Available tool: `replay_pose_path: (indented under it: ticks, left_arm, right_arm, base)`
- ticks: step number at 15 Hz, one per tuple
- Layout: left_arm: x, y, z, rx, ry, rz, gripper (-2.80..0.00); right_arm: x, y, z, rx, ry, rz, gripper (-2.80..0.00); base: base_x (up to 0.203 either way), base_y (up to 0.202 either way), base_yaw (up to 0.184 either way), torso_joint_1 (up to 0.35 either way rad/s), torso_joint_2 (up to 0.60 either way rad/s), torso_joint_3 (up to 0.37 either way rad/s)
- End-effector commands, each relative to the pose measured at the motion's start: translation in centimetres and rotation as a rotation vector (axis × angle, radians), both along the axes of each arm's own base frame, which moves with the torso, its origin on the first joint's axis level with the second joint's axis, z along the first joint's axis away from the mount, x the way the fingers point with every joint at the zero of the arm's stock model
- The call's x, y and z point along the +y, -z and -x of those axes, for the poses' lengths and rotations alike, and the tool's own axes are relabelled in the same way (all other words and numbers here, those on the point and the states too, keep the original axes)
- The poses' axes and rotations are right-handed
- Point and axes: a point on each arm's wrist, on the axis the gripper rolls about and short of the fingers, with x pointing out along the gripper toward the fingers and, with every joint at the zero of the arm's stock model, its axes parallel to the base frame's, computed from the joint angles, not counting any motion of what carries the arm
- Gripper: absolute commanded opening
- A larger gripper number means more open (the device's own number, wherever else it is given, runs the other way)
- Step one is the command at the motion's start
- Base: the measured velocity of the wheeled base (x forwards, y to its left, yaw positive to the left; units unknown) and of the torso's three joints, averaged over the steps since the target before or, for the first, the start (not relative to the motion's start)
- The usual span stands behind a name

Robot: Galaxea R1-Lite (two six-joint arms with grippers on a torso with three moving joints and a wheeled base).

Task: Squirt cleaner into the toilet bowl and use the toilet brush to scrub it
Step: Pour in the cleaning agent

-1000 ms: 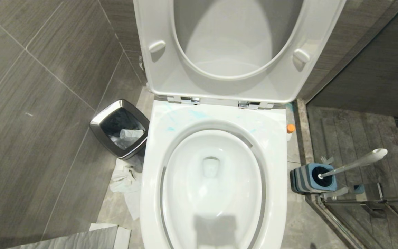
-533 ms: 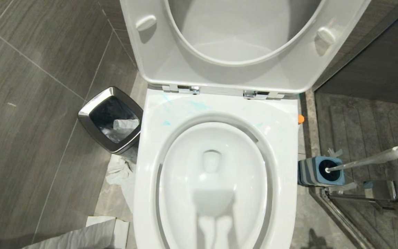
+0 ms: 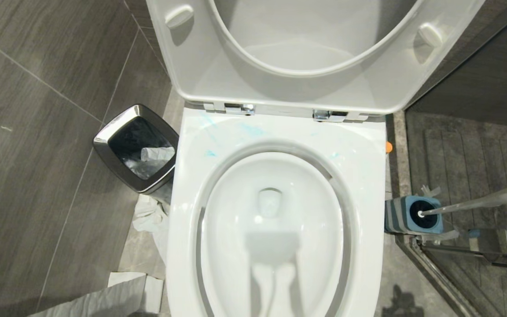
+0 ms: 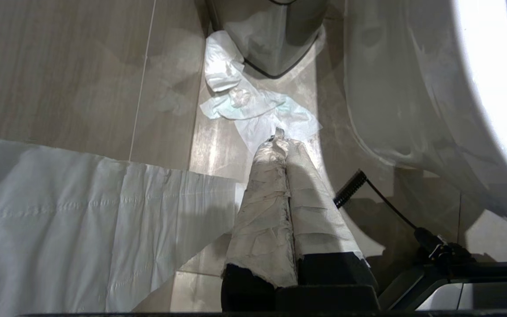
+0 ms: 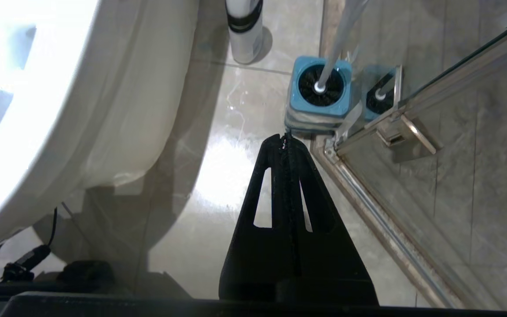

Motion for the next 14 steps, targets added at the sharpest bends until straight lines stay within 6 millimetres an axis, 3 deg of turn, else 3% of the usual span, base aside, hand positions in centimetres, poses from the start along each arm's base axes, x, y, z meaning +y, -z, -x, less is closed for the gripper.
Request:
replay_pose_path:
  ticks: [1, 8, 12, 14]
  left_arm:
    - [0.0, 0.0, 0.0, 0.003, -0.002, 0.000, -2.80]
    - [0.0, 0.0, 0.0, 0.003, 0.000, 0.003, -2.80]
    - [0.0, 0.0, 0.0, 0.003, 0.000, 0.003, -2.80]
    - [0.0, 0.0, 0.0, 0.003, 0.000, 0.003, -2.80]
  right_arm:
    - [0.0, 0.6, -0.2, 0.032, 0.001, -0.001, -2.80]
    - [0.0, 0.4, -1.4, 0.180, 0.001, -0.001, -2.80]
    - [0.0, 0.2, -2.8, 0.372, 0.007, 0.000, -2.80]
    - [0.0, -1.4, -4.1, 0.518, 0.013, -0.001, -2.80]
  base:
    - [0.000, 0.000, 0.000, 0.000, 0.00, -0.154]
    - [0.000, 0.000, 0.000, 0.002, 0.00, -0.151]
    - [0.000, 0.000, 0.000, 0.002, 0.00, -0.010]
    - [0.000, 0.000, 0.000, 0.000, 0.00, 0.000]
